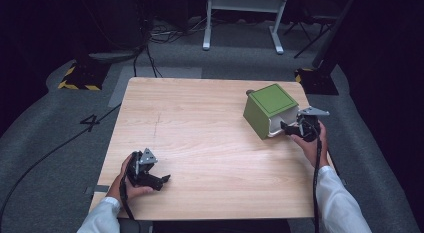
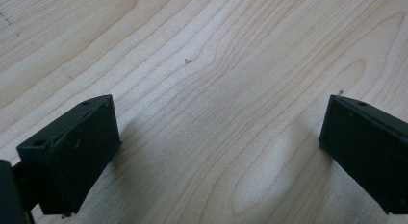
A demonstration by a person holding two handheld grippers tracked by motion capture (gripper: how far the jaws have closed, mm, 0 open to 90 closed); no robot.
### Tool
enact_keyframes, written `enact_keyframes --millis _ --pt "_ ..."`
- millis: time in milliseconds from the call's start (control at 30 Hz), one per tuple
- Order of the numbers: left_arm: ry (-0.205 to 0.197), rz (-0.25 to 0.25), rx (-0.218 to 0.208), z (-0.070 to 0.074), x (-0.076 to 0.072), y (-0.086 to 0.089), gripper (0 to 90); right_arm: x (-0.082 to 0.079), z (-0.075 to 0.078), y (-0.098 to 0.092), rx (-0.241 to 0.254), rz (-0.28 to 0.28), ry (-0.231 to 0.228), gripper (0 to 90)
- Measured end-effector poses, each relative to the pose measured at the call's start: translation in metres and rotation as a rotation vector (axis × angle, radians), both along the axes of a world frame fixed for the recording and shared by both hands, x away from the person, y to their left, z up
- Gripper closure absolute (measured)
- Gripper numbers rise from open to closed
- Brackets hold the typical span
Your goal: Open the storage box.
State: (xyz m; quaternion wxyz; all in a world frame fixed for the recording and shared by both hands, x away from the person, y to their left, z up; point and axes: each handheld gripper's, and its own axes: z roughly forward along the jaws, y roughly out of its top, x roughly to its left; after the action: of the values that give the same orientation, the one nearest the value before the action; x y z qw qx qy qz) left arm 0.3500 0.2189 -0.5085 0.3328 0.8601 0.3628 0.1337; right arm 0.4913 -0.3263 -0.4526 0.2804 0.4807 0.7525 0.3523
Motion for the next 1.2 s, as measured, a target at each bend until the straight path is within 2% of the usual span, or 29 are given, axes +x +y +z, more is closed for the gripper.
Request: enact_keyframes --millis 133,500,767,900,1000,1200 --pt "0.0 0.0 0.0 0.0 0.0 0.0 0.5 0.0 0.0 -0.004 0.004 0.016 0.018 24.5" --pt "0.0 -0.001 0.001 0.0 0.0 0.0 0.5 0.001 0.003 -0.011 -0.028 0.046 0.081 23.6" --pt "0.0 0.0 0.0 0.0 0.0 0.0 0.5 -0.005 0.004 -0.015 -0.052 0.059 0.087 23.4" --pt "-0.004 -0.005 0.005 0.0 0.0 0.0 0.5 -0.009 0.003 -0.021 -0.047 0.067 0.094 22.7" --pt "-0.002 -0.006 0.007 0.0 0.0 0.001 0.5 -0.011 0.002 -0.027 -0.015 0.07 0.117 20.9" --pt "-0.002 -0.006 0.007 0.0 0.0 0.001 0.5 -0.02 0.0 -0.034 -0.027 0.079 0.108 21.2"
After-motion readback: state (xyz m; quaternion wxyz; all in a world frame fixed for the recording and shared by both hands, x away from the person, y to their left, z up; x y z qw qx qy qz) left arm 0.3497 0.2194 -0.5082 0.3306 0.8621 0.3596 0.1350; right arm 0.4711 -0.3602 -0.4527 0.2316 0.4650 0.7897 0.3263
